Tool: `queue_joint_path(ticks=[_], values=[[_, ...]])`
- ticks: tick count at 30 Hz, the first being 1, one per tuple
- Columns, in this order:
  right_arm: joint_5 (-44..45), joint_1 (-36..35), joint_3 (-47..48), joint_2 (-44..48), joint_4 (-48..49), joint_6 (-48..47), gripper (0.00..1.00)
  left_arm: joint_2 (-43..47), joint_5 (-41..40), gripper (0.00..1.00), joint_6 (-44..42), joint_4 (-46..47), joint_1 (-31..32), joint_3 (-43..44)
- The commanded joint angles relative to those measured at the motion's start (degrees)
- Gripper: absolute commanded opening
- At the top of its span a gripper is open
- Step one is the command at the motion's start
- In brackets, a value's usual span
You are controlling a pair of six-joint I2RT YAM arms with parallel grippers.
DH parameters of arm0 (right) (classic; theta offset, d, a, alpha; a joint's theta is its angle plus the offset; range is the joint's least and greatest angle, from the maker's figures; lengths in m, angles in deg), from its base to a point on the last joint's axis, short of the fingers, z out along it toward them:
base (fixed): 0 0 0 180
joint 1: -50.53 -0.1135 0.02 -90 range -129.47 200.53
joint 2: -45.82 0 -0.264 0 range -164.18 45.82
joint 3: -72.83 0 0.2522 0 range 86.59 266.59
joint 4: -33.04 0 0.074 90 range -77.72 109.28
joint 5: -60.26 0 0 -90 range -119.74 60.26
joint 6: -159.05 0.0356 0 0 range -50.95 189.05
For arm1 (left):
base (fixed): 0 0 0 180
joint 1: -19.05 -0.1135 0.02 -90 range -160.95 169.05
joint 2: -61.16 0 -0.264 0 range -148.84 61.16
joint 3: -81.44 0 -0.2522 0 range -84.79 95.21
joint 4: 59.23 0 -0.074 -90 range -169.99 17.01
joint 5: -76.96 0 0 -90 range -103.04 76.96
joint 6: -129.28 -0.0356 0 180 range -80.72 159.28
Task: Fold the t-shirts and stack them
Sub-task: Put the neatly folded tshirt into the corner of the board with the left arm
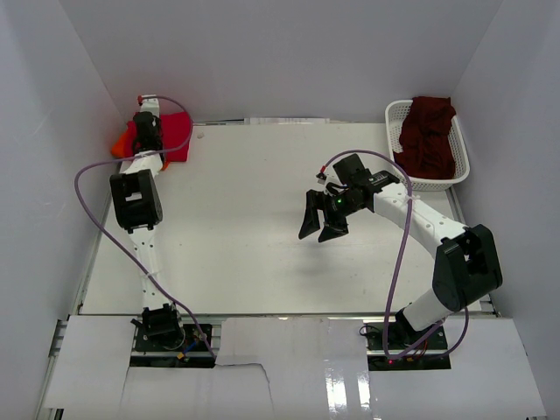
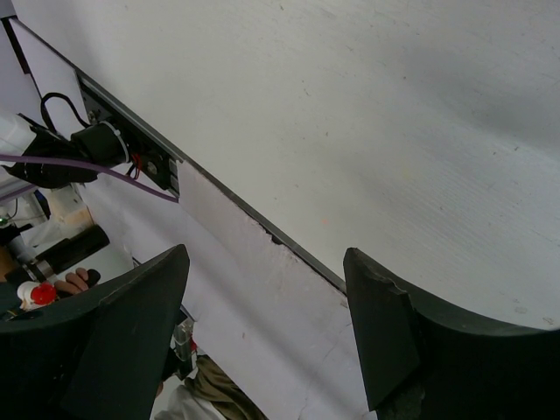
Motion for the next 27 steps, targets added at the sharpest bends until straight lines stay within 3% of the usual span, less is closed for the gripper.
queue_joint_path(ticks=[1,2,5,17,27], values=[[-0.97,-0.19,0.48,1.04,0.65,-0.63,0.78,5.11,2.85,0.14,1.18,0.72,0.57,-1.71],[-0.97,-0.19,0.39,0.95,0.56,-0.63,0.78,4.76,2.24,0.04,1.18,1.24,0.48,-1.62],[-1.15,-0.19,0.39,0.95,0.56,-0.54,0.78,2.74,-0.83,0.00,1.01,1.86,0.48,0.04],[-1.50,-0.19,1.01,-0.72,0.47,-0.71,0.78,0.28,-7.95,0.00,1.27,4.67,-0.48,2.68],[-1.59,-0.19,1.18,-1.25,-0.05,-1.06,0.78,-0.95,-6.55,0.00,2.41,5.20,-2.77,-0.22]])
